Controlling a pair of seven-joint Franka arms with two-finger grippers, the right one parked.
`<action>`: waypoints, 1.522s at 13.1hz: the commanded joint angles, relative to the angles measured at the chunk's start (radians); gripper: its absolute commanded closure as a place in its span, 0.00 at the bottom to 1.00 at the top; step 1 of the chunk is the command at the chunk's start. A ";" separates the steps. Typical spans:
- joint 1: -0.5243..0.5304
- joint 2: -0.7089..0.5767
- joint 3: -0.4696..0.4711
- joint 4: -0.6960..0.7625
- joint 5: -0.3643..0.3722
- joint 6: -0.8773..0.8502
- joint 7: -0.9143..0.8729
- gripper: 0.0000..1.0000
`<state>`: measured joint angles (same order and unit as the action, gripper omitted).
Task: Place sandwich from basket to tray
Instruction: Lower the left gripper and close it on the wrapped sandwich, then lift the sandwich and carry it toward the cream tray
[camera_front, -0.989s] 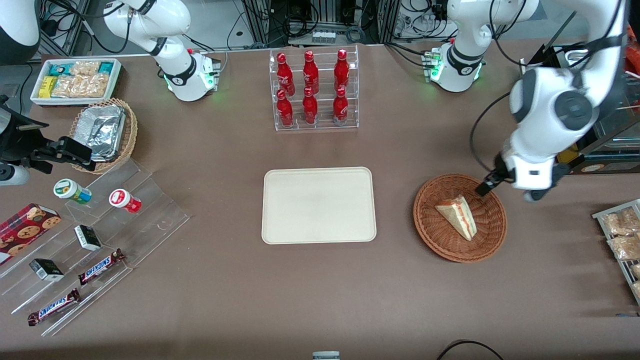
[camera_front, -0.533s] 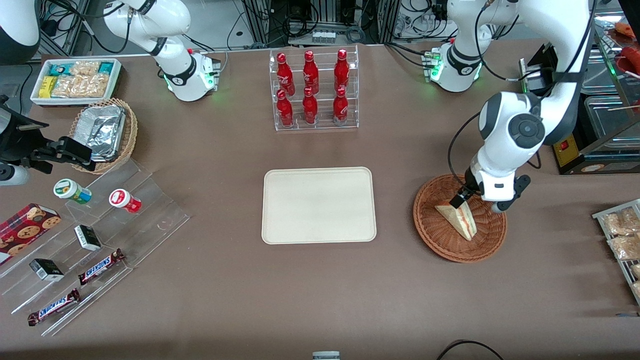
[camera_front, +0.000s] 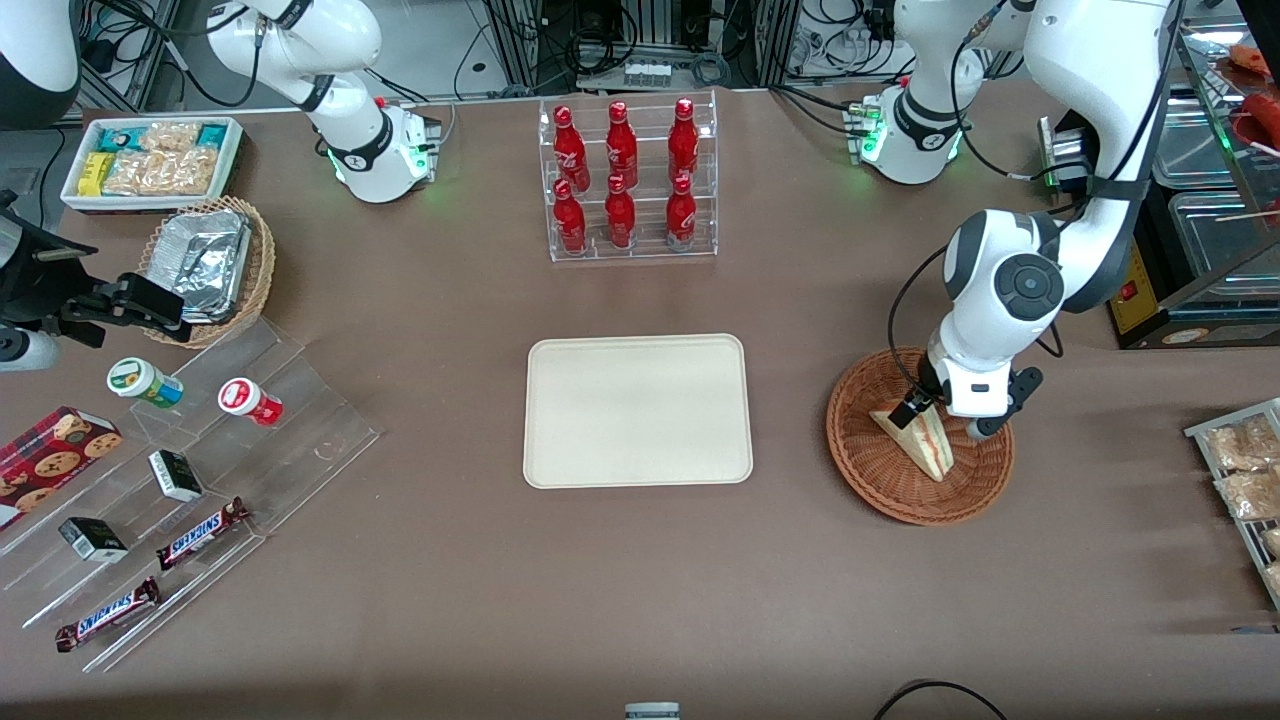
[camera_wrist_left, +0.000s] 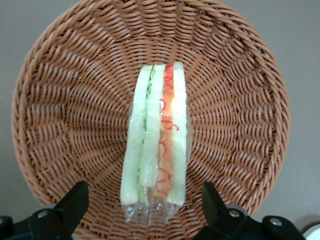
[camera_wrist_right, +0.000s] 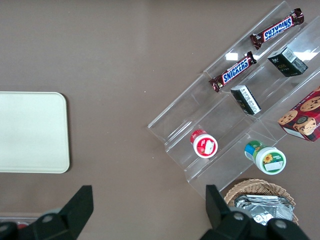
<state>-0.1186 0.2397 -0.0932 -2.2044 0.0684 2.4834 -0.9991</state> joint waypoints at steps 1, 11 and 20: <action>-0.012 0.029 0.012 0.011 0.022 0.034 -0.027 0.25; -0.013 -0.087 -0.049 0.134 0.139 -0.306 0.023 1.00; -0.015 0.036 -0.491 0.382 0.117 -0.470 0.006 1.00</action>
<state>-0.1395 0.1918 -0.5361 -1.8750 0.1821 1.9739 -0.9646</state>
